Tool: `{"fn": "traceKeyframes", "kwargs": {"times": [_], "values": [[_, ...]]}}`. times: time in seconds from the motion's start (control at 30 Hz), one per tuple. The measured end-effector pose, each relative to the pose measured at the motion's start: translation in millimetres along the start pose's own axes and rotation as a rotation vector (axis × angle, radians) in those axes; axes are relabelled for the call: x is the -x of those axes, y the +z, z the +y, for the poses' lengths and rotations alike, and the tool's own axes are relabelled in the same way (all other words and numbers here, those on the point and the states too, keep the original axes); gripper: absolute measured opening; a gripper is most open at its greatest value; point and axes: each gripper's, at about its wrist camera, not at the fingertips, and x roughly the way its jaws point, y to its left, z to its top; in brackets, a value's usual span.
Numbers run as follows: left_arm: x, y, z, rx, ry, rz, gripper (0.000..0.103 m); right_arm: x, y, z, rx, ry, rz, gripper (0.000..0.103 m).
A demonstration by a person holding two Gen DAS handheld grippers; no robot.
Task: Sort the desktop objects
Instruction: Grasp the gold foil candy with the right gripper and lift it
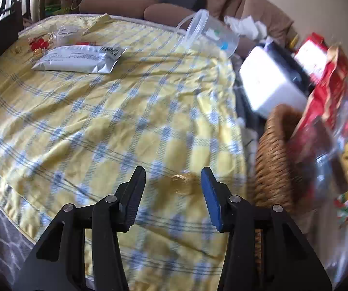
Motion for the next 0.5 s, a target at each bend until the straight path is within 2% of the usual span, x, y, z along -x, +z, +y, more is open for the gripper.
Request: {"fn": "traceKeyframes", "kwargs": {"times": [0.03, 0.13, 0.23, 0.3, 0.33, 0.37, 0.5], "values": [[-1.4, -1.7, 1.2, -0.001, 0.010, -0.002, 0.080, -0.4, -0.3, -0.2, -0.027, 0.040, -0.002, 0.045], [-7.0, -8.0, -2.5, -0.036, 0.052, 0.009, 0.080, -6.5, 2.6, -12.2, -0.117, 0.087, 0.000, 0.046], [-9.0, -11.3, -3.1, -0.051, 0.046, 0.022, 0.080, -18.4, -0.8, -22.9, -0.178, 0.129, 0.037, 0.045], [-8.3, -10.9, -1.5, -0.045, 0.045, 0.018, 0.080, -18.8, -1.8, -27.7, -0.230, 0.167, 0.038, 0.033], [-8.0, -10.8, -0.5, -0.042, 0.047, 0.014, 0.081, -18.8, -3.0, -29.7, -0.261, 0.171, 0.040, 0.020], [-7.8, -11.8, 0.9, -0.038, 0.050, 0.009, 0.081, -18.0, -2.9, -32.6, -0.283, 0.198, 0.035, 0.017], [-7.6, -15.7, 7.7, -0.023, 0.048, 0.000, 0.081, -7.3, -0.7, -35.6, -0.318, 0.288, -0.012, 0.017]]}}
